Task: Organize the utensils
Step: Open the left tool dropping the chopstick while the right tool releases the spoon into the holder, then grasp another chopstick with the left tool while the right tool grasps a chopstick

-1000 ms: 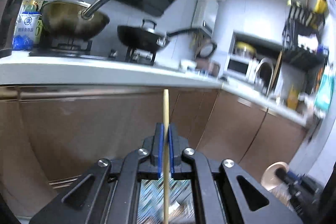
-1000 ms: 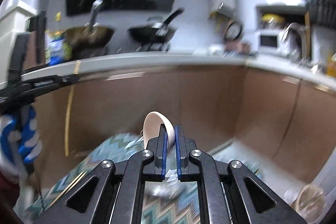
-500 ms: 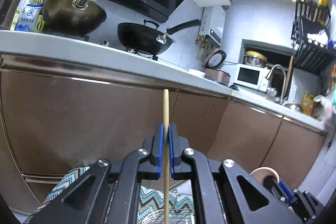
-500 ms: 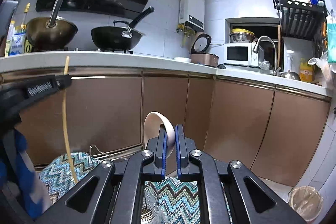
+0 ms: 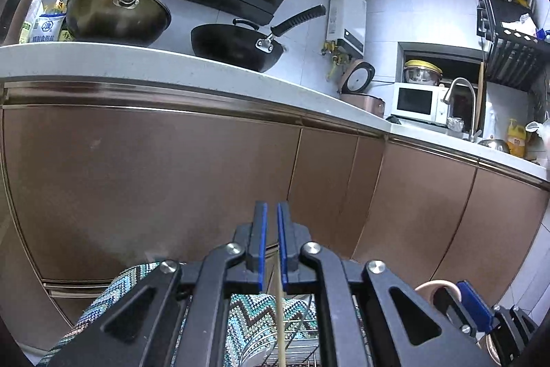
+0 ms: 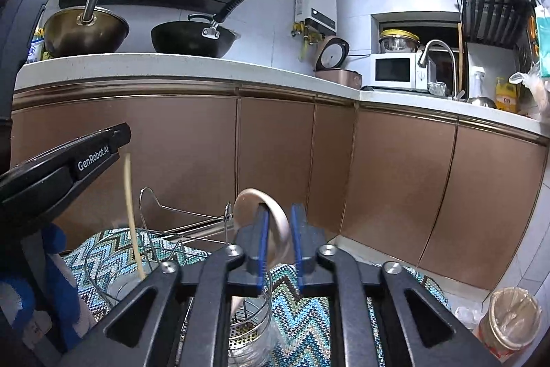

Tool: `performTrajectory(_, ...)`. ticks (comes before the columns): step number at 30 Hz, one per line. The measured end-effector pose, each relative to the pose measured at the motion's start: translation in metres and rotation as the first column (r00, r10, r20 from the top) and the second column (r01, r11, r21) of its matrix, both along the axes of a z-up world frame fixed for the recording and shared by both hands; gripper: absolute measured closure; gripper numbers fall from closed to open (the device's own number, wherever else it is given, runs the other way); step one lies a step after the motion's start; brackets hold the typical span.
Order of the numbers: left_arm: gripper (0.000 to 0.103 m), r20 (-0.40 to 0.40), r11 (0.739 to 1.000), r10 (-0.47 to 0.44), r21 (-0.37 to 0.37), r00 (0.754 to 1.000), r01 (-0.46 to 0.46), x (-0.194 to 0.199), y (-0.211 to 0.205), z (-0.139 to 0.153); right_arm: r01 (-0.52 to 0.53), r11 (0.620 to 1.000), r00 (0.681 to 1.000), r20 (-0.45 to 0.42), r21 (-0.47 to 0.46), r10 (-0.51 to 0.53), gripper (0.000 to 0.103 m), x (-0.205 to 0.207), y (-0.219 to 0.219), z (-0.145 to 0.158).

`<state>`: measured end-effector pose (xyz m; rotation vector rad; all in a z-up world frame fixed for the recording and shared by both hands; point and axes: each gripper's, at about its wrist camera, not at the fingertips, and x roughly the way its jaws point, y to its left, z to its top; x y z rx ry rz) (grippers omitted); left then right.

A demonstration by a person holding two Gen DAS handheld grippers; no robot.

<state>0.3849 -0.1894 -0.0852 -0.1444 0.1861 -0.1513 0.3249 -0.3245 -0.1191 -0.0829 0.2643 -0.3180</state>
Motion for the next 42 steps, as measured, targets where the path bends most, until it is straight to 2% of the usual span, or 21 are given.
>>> performTrajectory(2,0.093,-0.002,1.0,-0.001,0.0,1.0,0.001,-0.003,0.001,0.002,0.002,1.0,1.0,0.001,0.003,-0.002,0.072,-0.003,0.0,0.002)
performTrajectory(4,0.074,-0.006,1.0,-0.002,-0.003,1.0,0.002,-0.007,0.004,0.004,0.003,1.0,1.0,0.006,0.006,-0.003,0.068,-0.007,0.0,0.005)
performTrajectory(6,0.064,0.001,1.0,0.008,-0.007,1.0,-0.008,-0.015,0.008,0.007,0.004,1.0,1.0,0.013,0.01,-0.004,0.067,-0.012,0.001,0.011)
performTrajectory(15,0.063,0.019,0.999,0.018,0.039,1.0,-0.018,-0.055,0.029,0.035,0.001,1.0,0.999,0.039,0.006,-0.001,0.065,-0.051,0.013,0.043)
performTrajectory(19,0.063,0.043,1.0,0.012,0.019,0.999,-0.013,-0.081,0.05,0.052,-0.015,1.0,0.998,0.053,0.007,0.014,0.063,-0.077,0.025,0.063)
performTrajectory(22,0.061,0.032,0.998,0.018,0.052,0.999,-0.02,-0.097,0.065,0.063,-0.034,0.999,0.998,0.053,0.016,0.033,0.063,-0.097,0.034,0.075)
performTrajectory(24,0.055,-0.004,0.997,0.019,0.077,1.0,-0.019,-0.104,0.079,0.069,-0.048,0.999,0.998,0.049,0.022,0.047,0.063,-0.109,0.04,0.083)
performTrajectory(29,0.054,-0.096,0.995,-0.018,0.096,0.995,0.027,-0.123,0.125,0.08,-0.103,0.994,0.995,0.023,0.047,0.102,0.063,-0.135,0.056,0.098)
performTrajectory(35,0.054,-0.234,0.993,-0.038,0.099,0.972,0.063,-0.134,0.179,0.078,-0.2,0.974,0.977,-0.047,0.11,0.206,0.063,-0.143,0.077,0.101)
performTrajectory(38,0.054,-0.317,0.991,-0.058,0.095,0.947,0.093,-0.135,0.2,0.067,-0.253,0.957,0.956,-0.112,0.143,0.27,0.064,-0.136,0.089,0.095)
performTrajectory(40,0.055,-0.386,0.989,-0.086,0.082,0.918,0.127,-0.13,0.211,0.055,-0.288,0.939,0.934,-0.159,0.187,0.319,0.068,-0.129,0.095,0.087)
performTrajectory(42,0.055,-0.465,0.985,-0.118,0.058,0.877,0.163,-0.123,0.218,0.039,-0.313,0.921,0.911,-0.202,0.231,0.36,0.072,-0.121,0.1,0.078)
